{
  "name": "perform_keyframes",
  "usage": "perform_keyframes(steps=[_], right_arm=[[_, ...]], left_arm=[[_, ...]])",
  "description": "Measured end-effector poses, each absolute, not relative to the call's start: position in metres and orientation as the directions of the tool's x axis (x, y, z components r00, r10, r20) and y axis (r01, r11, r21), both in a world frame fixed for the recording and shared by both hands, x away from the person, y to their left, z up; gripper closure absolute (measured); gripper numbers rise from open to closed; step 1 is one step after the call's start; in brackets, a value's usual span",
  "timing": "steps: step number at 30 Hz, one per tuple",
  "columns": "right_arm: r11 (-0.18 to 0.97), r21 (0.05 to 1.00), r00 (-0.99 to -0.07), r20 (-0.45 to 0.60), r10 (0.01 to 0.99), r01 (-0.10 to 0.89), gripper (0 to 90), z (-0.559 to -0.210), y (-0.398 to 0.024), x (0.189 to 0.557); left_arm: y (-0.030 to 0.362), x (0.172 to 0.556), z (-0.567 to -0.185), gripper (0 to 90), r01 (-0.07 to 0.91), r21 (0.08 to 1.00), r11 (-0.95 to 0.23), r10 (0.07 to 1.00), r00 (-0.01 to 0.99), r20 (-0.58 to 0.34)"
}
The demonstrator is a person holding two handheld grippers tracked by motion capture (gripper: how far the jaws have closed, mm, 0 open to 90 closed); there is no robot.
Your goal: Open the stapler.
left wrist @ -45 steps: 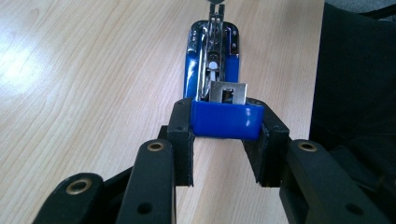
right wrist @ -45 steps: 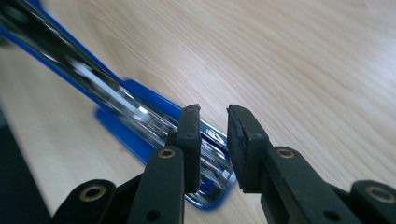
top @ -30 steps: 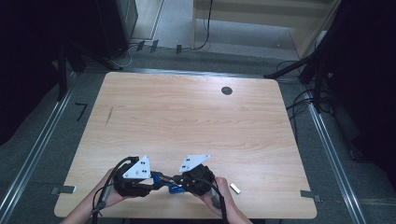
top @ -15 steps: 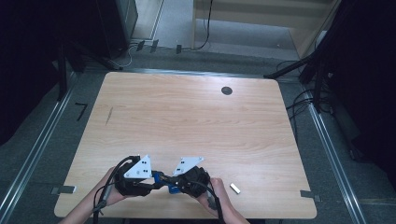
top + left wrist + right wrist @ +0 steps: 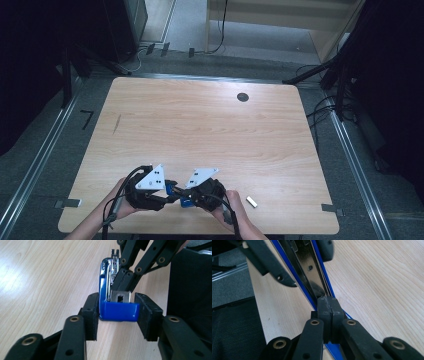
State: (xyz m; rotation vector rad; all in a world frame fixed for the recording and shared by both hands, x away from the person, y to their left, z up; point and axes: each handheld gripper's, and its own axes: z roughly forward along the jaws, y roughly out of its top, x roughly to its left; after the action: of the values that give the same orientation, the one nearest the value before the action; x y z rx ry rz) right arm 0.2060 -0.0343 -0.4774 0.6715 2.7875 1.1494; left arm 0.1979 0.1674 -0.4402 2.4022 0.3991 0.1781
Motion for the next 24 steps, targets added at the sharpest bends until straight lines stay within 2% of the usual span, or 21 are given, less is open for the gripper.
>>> perform_keyframes(steps=[5, 8, 9, 11, 24], right_arm=[[0.630, 0.683, -0.905, 0.112, 0.411, 0.371, 90.0, -0.477, -0.034, 0.206], [0.628, 0.684, -0.904, 0.112, 0.412, 0.371, 90.0, -0.477, -0.035, 0.206], [0.628, 0.683, -0.903, 0.111, 0.415, 0.373, 90.0, -0.478, -0.035, 0.206], [0.629, 0.683, -0.903, 0.112, 0.414, 0.373, 90.0, -0.478, -0.035, 0.206], [0.624, 0.685, -0.900, 0.111, 0.421, 0.376, 90.0, -0.477, -0.035, 0.206]], left_arm=[[0.166, 0.195, -0.430, 56.8, 0.220, 0.709, -0.671, 0.362, 0.931, 0.054], [0.167, 0.193, -0.425, 61.1, 0.216, 0.723, -0.656, 0.370, 0.927, 0.059], [0.165, 0.192, -0.426, 65.1, 0.216, 0.722, -0.658, 0.374, 0.925, 0.064], [0.165, 0.191, -0.426, 66.2, 0.212, 0.722, -0.659, 0.376, 0.924, 0.072], [0.163, 0.191, -0.425, 66.4, 0.217, 0.738, -0.640, 0.393, 0.917, 0.071]])
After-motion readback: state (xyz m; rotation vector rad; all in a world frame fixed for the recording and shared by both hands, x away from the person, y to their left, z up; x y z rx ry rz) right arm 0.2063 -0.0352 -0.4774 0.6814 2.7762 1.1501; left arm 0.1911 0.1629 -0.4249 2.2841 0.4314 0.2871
